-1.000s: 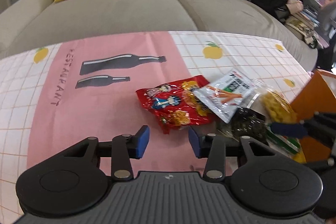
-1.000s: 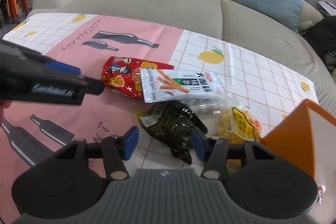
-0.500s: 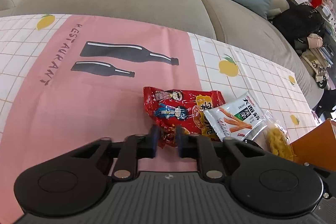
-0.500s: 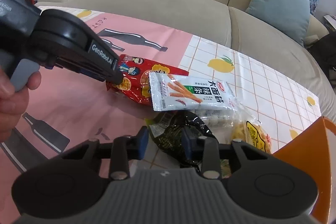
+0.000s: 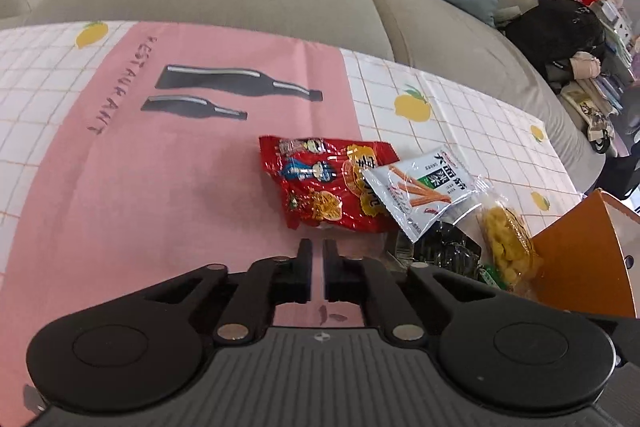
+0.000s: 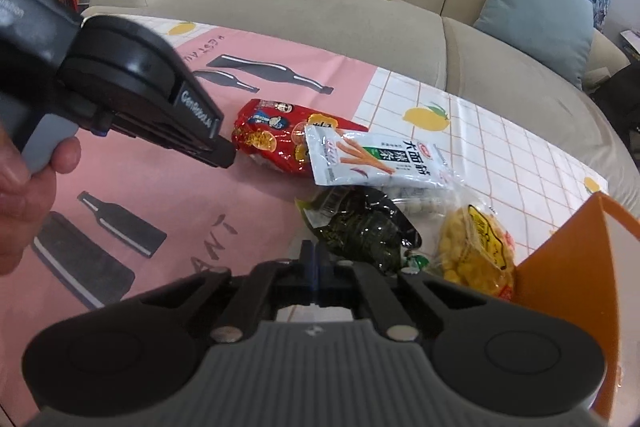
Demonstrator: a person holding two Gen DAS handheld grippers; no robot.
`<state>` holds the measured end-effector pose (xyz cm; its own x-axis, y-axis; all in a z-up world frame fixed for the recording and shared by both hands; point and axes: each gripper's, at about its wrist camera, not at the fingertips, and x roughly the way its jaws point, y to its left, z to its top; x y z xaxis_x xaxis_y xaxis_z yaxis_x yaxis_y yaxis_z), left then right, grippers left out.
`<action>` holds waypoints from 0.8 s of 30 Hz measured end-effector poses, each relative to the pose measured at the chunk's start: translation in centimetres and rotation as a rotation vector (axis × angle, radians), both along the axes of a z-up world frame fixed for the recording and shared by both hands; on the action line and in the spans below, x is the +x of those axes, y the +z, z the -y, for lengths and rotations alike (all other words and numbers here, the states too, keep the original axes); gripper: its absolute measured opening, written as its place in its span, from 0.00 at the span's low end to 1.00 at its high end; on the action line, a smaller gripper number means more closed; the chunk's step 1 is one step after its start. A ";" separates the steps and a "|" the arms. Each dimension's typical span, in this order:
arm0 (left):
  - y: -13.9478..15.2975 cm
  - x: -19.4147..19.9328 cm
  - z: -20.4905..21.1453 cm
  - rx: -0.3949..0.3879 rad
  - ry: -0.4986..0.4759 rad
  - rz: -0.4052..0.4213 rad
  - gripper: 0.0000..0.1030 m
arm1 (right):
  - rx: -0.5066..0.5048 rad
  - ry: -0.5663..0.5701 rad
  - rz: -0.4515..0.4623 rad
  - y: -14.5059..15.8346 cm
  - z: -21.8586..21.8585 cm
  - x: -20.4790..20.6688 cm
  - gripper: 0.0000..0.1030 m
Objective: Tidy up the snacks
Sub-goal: 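Grasp the red chili packet with the left gripper while the right gripper grasps the black seaweed packet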
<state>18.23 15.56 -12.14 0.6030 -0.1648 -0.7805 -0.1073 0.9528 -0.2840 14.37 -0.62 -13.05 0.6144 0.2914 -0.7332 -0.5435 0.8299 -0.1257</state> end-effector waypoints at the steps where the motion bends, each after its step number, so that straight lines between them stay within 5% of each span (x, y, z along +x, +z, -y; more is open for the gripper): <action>1: 0.1 0.0 -0.1 0.012 -0.002 0.001 0.12 | 0.002 0.012 -0.006 0.0 0.0 0.1 0.00; 10: -0.1 0.8 -1.0 0.073 -0.037 0.005 0.33 | -0.059 0.079 0.028 -0.9 -1.8 1.7 0.19; 14: -0.6 1.6 -1.4 0.050 -0.028 0.015 0.43 | -0.069 0.088 0.017 -1.7 -2.4 2.8 0.20; 24: -1.9 3.7 -2.4 -0.028 0.027 0.030 0.45 | -0.017 0.042 -0.001 -2.6 -1.6 3.4 0.00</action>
<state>21.88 17.94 -14.04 0.6308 -0.1701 -0.7571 -0.1235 0.9412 -0.3145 17.76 1.02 -15.66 0.6010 0.3040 -0.7392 -0.5779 0.8042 -0.1391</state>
